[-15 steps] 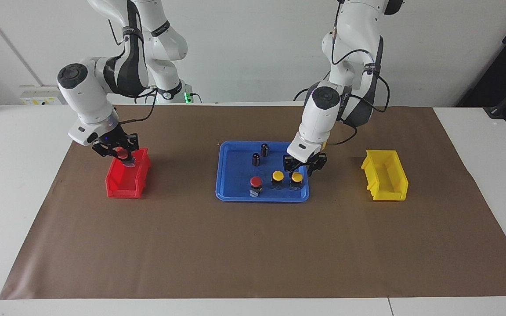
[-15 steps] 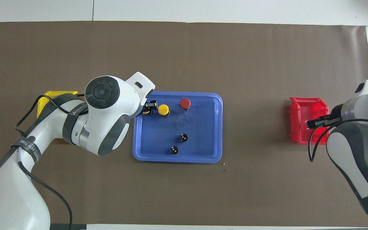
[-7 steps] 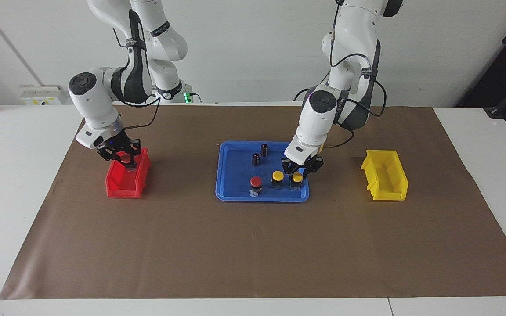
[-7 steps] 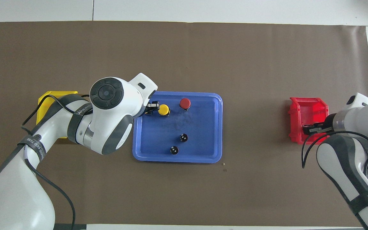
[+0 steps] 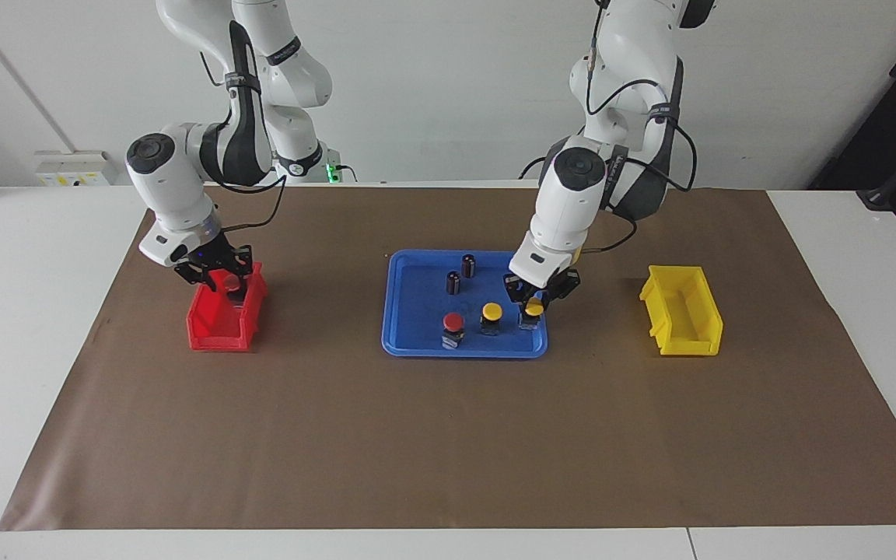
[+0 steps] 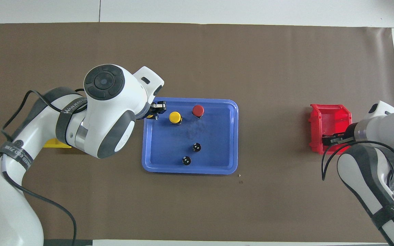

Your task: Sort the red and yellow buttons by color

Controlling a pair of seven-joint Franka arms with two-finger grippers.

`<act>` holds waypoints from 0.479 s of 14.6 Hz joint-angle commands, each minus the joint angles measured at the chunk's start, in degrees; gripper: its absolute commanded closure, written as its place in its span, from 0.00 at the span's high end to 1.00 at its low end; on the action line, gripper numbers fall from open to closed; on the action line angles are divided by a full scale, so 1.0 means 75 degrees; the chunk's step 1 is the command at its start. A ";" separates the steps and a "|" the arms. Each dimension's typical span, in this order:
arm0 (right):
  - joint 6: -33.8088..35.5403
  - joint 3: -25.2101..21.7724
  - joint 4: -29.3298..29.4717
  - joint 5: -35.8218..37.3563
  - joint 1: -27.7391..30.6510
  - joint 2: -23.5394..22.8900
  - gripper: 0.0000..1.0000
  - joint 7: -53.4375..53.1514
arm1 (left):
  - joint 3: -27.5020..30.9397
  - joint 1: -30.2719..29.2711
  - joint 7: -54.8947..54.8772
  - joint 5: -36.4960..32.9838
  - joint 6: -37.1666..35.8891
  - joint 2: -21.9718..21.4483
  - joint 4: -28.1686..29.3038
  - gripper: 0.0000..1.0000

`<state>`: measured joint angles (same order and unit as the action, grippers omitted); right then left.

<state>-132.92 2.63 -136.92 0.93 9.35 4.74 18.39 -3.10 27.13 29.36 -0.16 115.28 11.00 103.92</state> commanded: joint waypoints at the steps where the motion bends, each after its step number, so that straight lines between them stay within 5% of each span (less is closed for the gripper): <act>1: 0.0960 0.0083 0.0954 -0.0124 0.0031 -0.0104 0.84 0.0186 | 0.0050 -0.1000 -0.1447 -0.0119 -0.0767 -0.0598 0.0089 0.01; 4: 0.2741 0.0130 0.3260 -0.0136 -0.0915 -0.0734 0.99 -0.0817 | 0.0050 -0.2465 -0.3521 -0.0119 -0.1026 -0.0973 0.0101 0.01; 7: 0.3085 0.0142 0.5148 -0.0148 -0.2648 -0.1648 1.00 -0.3437 | 0.0050 -0.3427 -0.4732 -0.0119 -0.0898 -0.1161 0.0522 0.01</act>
<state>-112.47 3.50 -109.20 0.13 -3.63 0.11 3.71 -1.92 4.30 -2.00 -0.56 108.24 4.32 104.58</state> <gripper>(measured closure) 0.000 0.590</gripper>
